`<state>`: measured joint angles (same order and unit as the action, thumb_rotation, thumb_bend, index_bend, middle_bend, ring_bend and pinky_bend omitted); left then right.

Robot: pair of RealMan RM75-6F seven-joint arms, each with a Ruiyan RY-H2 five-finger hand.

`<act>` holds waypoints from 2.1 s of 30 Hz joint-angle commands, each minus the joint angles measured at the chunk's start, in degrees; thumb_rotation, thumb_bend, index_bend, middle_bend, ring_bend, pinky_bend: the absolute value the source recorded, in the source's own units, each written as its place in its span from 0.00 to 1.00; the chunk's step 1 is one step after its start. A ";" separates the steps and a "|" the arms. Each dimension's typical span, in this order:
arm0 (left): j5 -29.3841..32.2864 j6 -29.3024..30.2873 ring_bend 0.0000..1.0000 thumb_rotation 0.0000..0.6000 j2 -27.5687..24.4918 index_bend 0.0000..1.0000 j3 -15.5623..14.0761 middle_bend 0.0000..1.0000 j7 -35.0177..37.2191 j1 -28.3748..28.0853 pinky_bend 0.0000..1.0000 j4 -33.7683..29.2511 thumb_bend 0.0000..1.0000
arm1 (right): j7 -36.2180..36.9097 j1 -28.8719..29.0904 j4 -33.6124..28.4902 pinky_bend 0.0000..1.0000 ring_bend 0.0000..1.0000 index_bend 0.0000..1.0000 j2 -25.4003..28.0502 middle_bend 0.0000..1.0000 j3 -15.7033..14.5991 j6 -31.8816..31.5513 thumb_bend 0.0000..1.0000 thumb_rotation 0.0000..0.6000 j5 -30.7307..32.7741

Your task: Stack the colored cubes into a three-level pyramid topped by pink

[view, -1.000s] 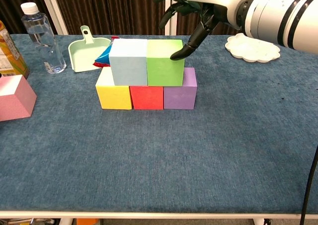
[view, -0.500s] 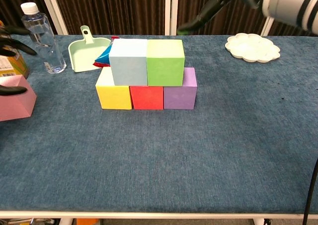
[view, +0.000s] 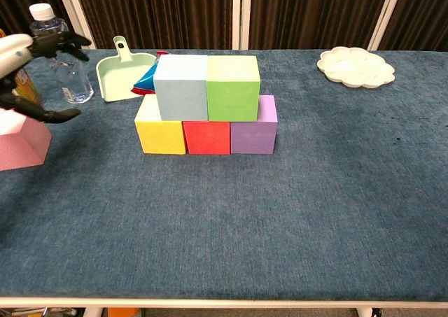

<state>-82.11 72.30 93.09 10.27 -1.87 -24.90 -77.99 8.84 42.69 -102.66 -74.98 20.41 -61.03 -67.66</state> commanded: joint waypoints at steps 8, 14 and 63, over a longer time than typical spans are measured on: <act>2.56 -2.10 0.00 1.00 8.57 0.08 2.06 0.06 0.35 -4.62 0.12 9.69 0.12 | 1.76 -1.09 0.99 0.00 0.00 0.00 0.48 0.17 -0.54 -0.20 0.05 1.00 -0.95; 2.73 -2.31 0.00 1.00 9.95 0.08 1.76 0.06 1.45 -5.18 0.12 11.04 0.11 | 2.65 -1.43 1.76 0.00 0.00 0.00 0.45 0.17 -0.87 0.20 0.06 1.00 -1.06; 6.59 -4.99 0.00 1.00 8.92 0.08 2.23 0.06 2.29 -7.48 0.12 7.89 0.09 | 6.23 -2.25 4.49 0.00 0.00 0.00 1.12 0.17 -1.88 3.43 0.06 1.00 -2.18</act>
<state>-75.54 67.06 102.37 12.56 0.68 -32.58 -69.77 15.04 40.45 -98.12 -73.90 18.51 -57.58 -69.81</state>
